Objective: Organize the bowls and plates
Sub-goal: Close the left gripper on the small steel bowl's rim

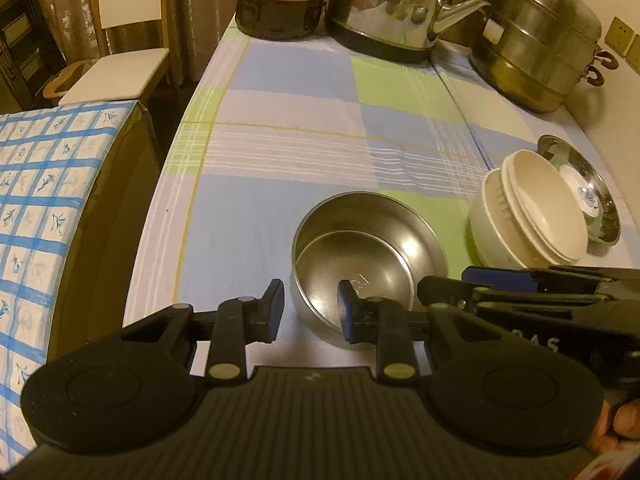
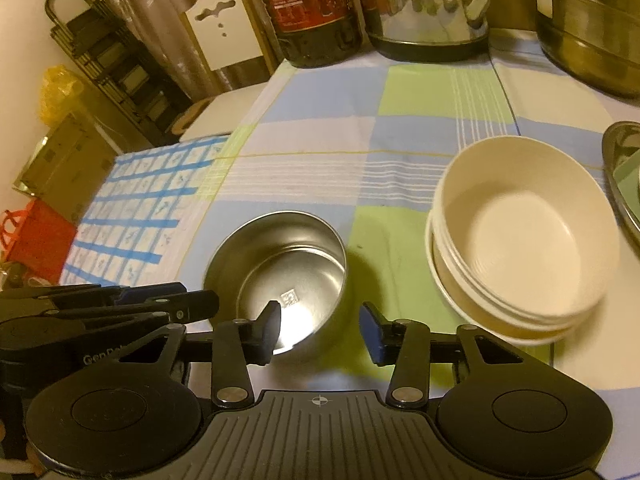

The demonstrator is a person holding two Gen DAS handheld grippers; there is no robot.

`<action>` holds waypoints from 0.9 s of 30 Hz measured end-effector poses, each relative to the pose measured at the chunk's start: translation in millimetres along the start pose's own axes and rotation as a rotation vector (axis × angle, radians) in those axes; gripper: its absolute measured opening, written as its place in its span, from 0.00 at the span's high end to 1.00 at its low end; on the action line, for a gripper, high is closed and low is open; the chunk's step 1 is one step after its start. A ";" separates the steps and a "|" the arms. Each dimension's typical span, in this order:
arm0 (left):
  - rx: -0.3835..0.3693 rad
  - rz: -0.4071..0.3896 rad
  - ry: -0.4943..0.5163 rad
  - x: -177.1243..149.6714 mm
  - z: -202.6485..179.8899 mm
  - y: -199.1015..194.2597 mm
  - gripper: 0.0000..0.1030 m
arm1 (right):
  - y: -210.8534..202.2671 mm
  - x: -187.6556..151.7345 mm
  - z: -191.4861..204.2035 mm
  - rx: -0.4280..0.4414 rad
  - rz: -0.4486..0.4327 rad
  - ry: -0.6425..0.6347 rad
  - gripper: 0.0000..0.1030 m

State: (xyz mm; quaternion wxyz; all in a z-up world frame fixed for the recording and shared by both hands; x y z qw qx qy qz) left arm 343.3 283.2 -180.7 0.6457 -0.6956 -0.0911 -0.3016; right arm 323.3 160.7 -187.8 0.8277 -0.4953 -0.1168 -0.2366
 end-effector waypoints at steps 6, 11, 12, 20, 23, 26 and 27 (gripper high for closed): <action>-0.003 0.018 -0.004 3.5 6.2 15.8 0.76 | 14.7 0.5 -3.3 -0.033 -0.005 0.006 0.65; -0.009 0.029 0.000 4.6 7.7 25.4 0.78 | 21.2 1.5 -5.0 -0.052 -0.012 0.006 0.73; -0.008 0.032 0.002 4.5 7.6 26.9 0.80 | 21.9 1.8 -5.1 -0.052 -0.014 0.005 0.75; -0.013 0.043 0.018 2.3 4.8 33.3 0.89 | 26.7 4.8 -5.4 -0.058 -0.023 -0.002 0.86; -0.016 0.044 0.012 2.6 5.1 33.7 0.90 | 27.4 5.7 -5.8 -0.058 -0.025 -0.008 0.88; -0.011 0.044 0.022 2.2 4.4 33.2 0.90 | 27.4 5.6 -5.7 -0.055 -0.024 -0.014 0.88; -0.007 0.046 0.026 1.5 4.3 32.7 0.91 | 27.1 5.6 -5.6 -0.054 -0.023 -0.016 0.88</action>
Point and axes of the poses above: each gripper's, at about its wrist camera, not at the fingertips, and y roughly the way its jaws point, z to its left, x to its top, the point moved 10 cm from there along y, roughly the way its jaws point, and after that the axes turned 15 degrees about y, right-handed, at the moved point
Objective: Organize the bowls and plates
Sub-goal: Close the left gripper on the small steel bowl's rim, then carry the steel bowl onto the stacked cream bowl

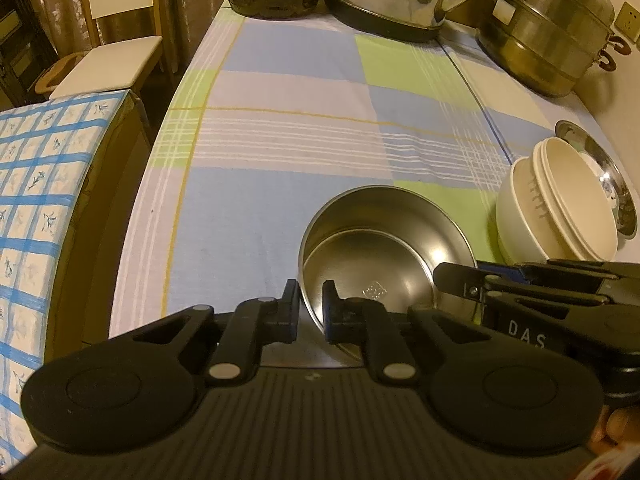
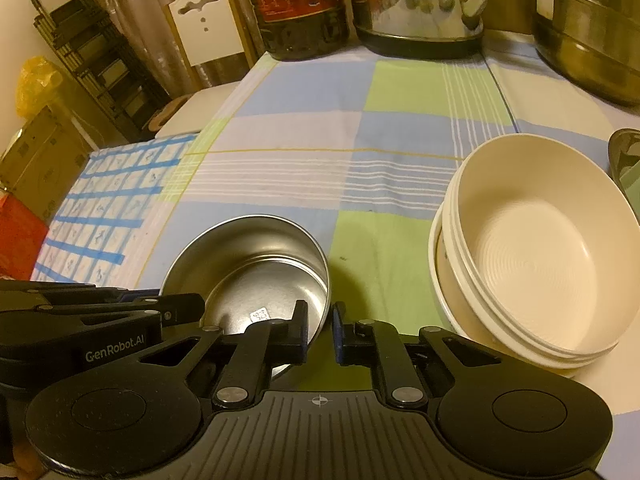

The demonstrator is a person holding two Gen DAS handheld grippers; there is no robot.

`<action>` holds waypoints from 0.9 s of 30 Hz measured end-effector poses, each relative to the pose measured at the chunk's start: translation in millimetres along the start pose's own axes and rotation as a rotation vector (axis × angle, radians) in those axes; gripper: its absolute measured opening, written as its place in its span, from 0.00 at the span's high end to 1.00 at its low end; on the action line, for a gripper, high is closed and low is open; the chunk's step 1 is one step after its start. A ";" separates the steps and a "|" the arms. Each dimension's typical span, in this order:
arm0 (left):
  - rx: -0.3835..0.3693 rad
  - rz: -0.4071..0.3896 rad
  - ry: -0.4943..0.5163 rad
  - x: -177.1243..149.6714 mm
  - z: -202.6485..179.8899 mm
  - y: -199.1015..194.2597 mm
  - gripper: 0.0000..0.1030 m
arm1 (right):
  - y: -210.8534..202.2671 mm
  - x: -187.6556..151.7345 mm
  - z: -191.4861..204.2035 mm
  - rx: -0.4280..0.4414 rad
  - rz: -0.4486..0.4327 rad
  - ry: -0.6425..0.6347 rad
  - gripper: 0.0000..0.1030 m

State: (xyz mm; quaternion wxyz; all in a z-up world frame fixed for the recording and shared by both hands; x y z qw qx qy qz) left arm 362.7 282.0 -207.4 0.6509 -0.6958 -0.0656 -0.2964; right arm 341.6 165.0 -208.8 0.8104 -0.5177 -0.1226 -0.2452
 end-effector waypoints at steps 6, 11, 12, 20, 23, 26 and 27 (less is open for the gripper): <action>0.009 -0.001 0.002 -2.4 -0.6 -6.3 0.91 | -4.5 1.3 1.8 0.017 -0.002 -0.004 0.90; 0.017 -0.007 0.000 -3.8 -0.5 -14.5 0.91 | -10.7 1.0 4.9 0.033 0.004 -0.010 0.90; 0.018 -0.008 -0.002 -3.5 -0.4 -16.0 0.91 | -12.5 1.3 5.7 0.037 0.002 -0.011 0.90; 0.028 -0.036 -0.004 -0.8 -1.0 -34.2 0.91 | -27.0 5.6 10.2 0.062 -0.007 -0.010 0.90; 0.033 -0.049 0.000 1.8 -2.1 -41.8 0.91 | -33.4 6.7 11.9 0.069 -0.012 -0.010 0.90; 0.035 -0.057 0.004 5.3 -4.8 -49.5 0.91 | -41.9 7.5 12.4 0.077 -0.018 -0.001 0.90; 0.033 -0.062 0.005 6.3 -5.8 -52.2 0.91 | -45.2 8.2 12.2 0.079 -0.020 0.004 0.90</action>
Point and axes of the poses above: each gripper's, at about its wrist camera, not at the fingertips, and y roughly the way its jaws point, z to its left, x to its top, the point moved 10 cm from there along y, roughly the way its jaws point, and after that the axes turned 15 degrees about y, right-handed, at the moved point
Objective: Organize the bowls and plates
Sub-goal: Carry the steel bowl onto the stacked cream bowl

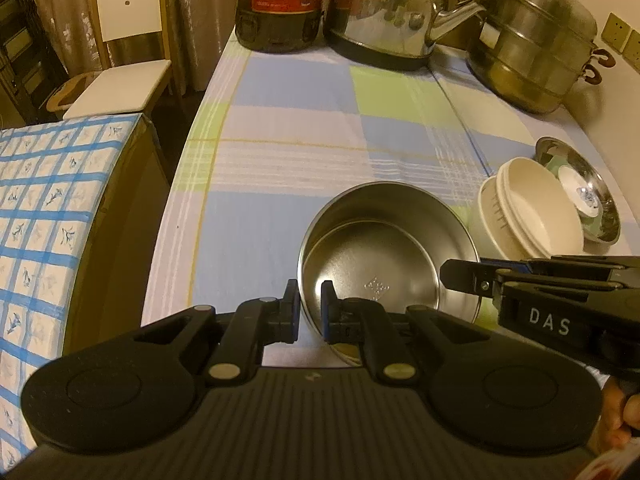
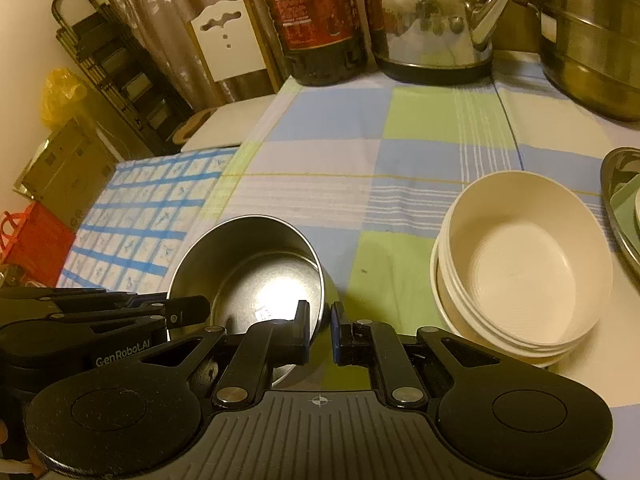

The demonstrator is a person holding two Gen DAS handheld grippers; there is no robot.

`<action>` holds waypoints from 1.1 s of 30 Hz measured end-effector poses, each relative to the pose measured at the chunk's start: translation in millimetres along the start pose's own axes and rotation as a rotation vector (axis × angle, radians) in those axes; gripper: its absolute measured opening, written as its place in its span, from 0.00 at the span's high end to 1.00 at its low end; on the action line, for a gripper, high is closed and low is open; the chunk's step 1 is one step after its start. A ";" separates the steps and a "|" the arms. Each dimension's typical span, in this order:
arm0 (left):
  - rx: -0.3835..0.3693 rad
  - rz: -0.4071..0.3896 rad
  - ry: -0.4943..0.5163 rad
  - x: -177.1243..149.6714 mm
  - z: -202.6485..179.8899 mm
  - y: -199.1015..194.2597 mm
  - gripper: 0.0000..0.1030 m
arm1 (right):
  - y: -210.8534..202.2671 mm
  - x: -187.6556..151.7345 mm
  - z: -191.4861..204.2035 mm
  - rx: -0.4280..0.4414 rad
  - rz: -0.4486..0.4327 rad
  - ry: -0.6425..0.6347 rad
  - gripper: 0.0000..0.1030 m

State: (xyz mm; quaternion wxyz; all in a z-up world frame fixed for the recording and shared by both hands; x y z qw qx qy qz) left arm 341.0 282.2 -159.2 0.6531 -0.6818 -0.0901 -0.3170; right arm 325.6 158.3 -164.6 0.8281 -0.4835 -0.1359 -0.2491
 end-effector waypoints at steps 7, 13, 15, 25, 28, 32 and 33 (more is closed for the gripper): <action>-0.014 -0.037 0.022 14.3 -12.8 -21.3 0.91 | -26.7 6.3 -3.1 0.012 -0.022 0.016 0.90; -0.036 -0.090 0.063 38.4 -31.4 -38.0 0.91 | -53.0 17.8 -14.5 0.010 -0.049 0.054 0.90; -0.046 -0.106 0.082 47.6 -39.9 -41.6 0.91 | -61.9 22.9 -20.3 0.005 -0.064 0.069 0.90; -0.102 -0.162 0.169 85.9 -89.2 -41.1 0.91 | -98.3 50.7 -57.3 -0.043 -0.137 0.131 0.90; -0.117 -0.166 0.185 93.8 -103.2 -37.2 0.91 | -107.0 56.1 -68.8 -0.057 -0.150 0.146 0.90; -0.132 -0.164 0.196 101.0 -117.5 -30.4 0.91 | -113.0 61.9 -82.4 -0.073 -0.160 0.161 0.90; -0.135 -0.164 0.197 102.1 -119.9 -29.1 0.91 | -113.8 63.7 -85.5 -0.076 -0.161 0.165 0.90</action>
Point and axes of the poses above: each gripper's, at about its wrist camera, not at the fingertips, and y roughly the way its jaws point, z to its left, x to its top, the point moved 10 cm from there along y, roughly the way its jaws point, and after that the axes turned 15 degrees about y, right-handed, at the moved point
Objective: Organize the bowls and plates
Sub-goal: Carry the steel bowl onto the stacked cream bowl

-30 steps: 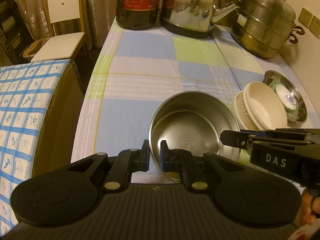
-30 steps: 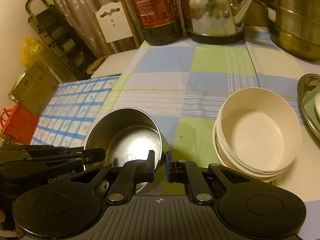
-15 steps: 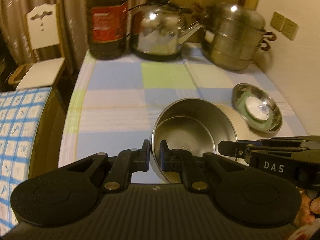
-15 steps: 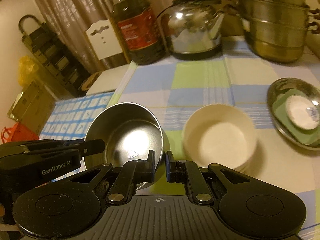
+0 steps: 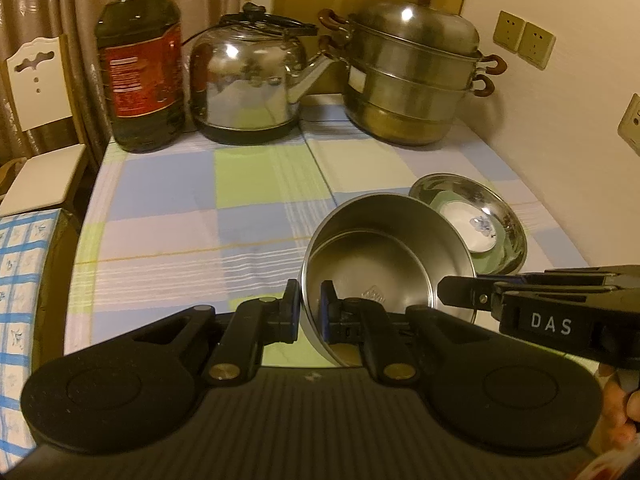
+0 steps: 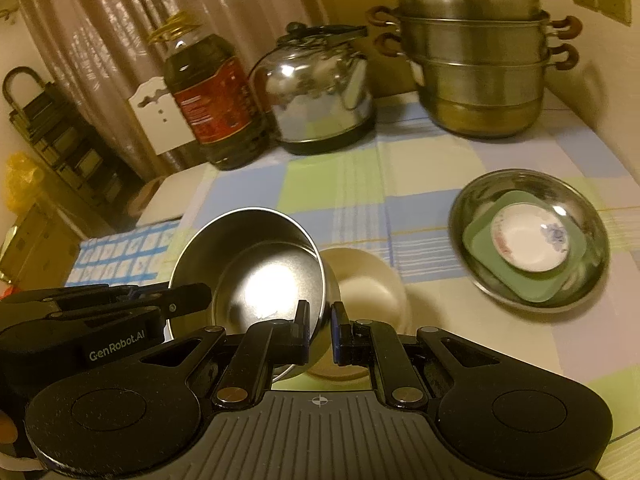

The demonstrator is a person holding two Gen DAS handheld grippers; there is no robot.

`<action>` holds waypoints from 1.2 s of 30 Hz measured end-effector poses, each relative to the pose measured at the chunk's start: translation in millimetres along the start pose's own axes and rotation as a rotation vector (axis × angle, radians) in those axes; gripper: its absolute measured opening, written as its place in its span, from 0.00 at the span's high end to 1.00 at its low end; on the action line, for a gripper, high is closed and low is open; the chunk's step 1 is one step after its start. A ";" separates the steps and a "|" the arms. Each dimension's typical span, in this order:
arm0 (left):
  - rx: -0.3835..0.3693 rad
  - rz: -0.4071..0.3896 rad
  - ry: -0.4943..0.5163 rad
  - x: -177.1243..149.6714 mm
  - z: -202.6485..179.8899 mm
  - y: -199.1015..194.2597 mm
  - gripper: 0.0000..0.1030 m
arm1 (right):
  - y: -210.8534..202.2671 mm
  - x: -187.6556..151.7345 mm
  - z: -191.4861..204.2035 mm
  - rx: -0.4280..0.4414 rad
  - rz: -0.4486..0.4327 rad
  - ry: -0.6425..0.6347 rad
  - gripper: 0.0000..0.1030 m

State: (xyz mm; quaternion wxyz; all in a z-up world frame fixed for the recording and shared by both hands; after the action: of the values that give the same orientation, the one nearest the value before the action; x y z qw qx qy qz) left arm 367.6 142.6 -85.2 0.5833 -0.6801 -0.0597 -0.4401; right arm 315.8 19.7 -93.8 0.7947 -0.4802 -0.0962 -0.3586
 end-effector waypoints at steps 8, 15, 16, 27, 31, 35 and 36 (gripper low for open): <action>-0.011 0.009 0.019 13.1 -14.4 19.4 0.91 | 3.7 18.9 -19.7 -0.016 0.003 0.024 0.90; -0.019 0.039 0.014 11.7 -18.9 36.7 0.91 | 16.8 25.5 -33.9 -0.023 0.041 0.049 0.90; -0.020 0.044 0.013 10.8 -19.6 38.8 0.91 | 19.0 25.2 -36.2 -0.025 0.048 0.053 0.90; -0.030 0.094 0.006 2.8 -21.0 56.2 0.91 | 38.8 22.1 -50.5 -0.031 0.125 0.098 0.90; -0.035 0.112 0.001 0.7 -21.0 61.2 0.91 | 43.0 22.4 -52.5 -0.032 0.144 0.110 0.90; -0.038 0.127 -0.006 -1.8 -20.0 66.5 0.91 | 49.6 21.8 -54.9 -0.038 0.162 0.123 0.90; -0.035 0.128 -0.004 -1.7 -19.9 66.9 0.91 | 51.4 21.2 -55.6 -0.038 0.168 0.127 0.90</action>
State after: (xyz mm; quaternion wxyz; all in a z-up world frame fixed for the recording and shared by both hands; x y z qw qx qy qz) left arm 395.9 105.6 -137.3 0.5981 -0.6935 -0.0096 -0.4017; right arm 354.5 -22.2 -147.9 0.8171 -0.4780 0.0019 -0.3224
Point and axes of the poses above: each gripper's, at about its wrist camera, not at the fingertips, and y roughly the way its jaws point, z to its left, x to its top, the point moved 10 cm from there along y, roughly the way its jaws point, and after that the axes turned 15 degrees about y, right-handed, at the moved point
